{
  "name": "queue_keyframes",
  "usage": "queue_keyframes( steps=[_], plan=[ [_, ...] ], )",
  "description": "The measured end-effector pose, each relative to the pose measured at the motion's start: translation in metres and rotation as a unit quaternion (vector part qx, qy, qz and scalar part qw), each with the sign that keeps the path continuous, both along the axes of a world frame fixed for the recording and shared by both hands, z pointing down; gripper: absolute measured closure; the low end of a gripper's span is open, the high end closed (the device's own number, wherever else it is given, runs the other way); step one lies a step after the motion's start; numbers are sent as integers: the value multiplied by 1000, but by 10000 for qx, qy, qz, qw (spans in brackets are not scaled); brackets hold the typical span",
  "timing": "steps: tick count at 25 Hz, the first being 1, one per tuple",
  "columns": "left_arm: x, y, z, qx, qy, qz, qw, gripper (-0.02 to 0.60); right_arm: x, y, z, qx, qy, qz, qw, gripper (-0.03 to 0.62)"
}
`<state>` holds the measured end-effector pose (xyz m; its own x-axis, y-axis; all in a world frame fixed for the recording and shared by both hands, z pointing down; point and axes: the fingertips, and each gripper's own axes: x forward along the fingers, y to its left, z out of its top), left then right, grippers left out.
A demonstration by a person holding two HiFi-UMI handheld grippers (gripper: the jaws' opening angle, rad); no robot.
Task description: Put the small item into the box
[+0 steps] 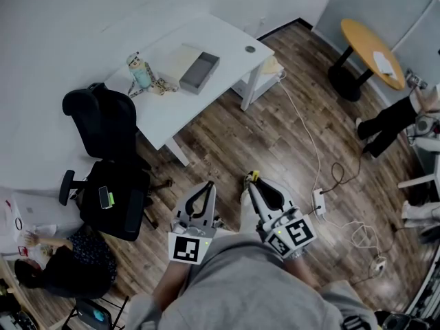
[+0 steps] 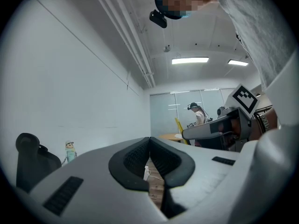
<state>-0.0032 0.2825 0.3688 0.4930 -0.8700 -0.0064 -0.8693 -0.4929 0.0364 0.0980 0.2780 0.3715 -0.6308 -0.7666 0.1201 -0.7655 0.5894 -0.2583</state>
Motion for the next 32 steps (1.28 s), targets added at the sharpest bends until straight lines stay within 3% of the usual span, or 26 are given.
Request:
queue_keyframes(
  steps=[15, 32],
  plan=[
    [8, -77, 3, -39, -92, -472, 9988, 549, 17, -91, 5, -71, -47, -371, 9993, 522],
    [58, -175, -8, -107, -193, -895, 9957, 549, 61, -197, -3, -144, -179, -826, 9963, 522]
  ],
)
